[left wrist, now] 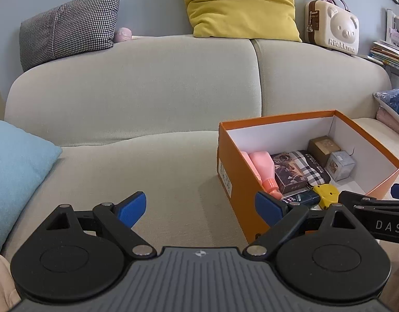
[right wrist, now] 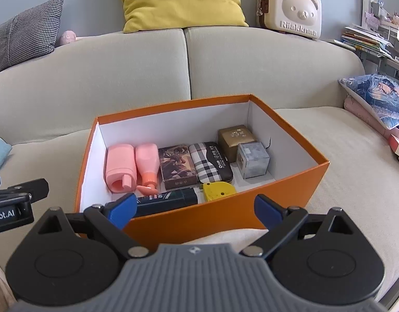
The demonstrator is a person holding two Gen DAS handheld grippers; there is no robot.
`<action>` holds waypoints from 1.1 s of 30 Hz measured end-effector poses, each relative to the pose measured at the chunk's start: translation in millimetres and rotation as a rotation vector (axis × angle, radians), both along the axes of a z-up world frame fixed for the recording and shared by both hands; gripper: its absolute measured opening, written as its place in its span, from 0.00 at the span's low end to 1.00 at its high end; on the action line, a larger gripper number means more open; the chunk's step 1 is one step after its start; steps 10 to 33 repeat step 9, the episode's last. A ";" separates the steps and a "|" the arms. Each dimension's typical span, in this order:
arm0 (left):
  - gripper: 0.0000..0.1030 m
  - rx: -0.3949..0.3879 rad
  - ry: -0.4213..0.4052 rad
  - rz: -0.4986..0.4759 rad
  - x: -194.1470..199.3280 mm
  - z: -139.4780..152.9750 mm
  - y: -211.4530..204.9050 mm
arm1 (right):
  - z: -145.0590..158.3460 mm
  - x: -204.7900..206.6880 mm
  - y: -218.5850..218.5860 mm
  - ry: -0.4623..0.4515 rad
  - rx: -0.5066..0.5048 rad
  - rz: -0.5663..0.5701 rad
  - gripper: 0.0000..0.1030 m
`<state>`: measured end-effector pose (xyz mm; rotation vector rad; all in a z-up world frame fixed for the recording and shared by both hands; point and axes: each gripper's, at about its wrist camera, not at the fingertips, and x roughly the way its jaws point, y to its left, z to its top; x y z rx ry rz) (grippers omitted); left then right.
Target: Organize rigid objects
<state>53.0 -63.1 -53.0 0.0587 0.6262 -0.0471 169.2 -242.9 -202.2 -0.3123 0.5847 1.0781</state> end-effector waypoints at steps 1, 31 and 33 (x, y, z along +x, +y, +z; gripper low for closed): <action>1.00 0.000 -0.001 0.000 -0.3 0.5 0.1 | 0.1 -0.2 -0.3 -0.001 0.001 0.000 0.94; 1.00 -0.007 -0.022 -0.002 -3.4 3.6 0.9 | 0.7 -0.8 -1.9 -0.003 0.007 0.001 0.94; 1.00 -0.007 -0.022 -0.002 -3.4 3.6 0.9 | 0.7 -0.8 -1.9 -0.003 0.007 0.001 0.94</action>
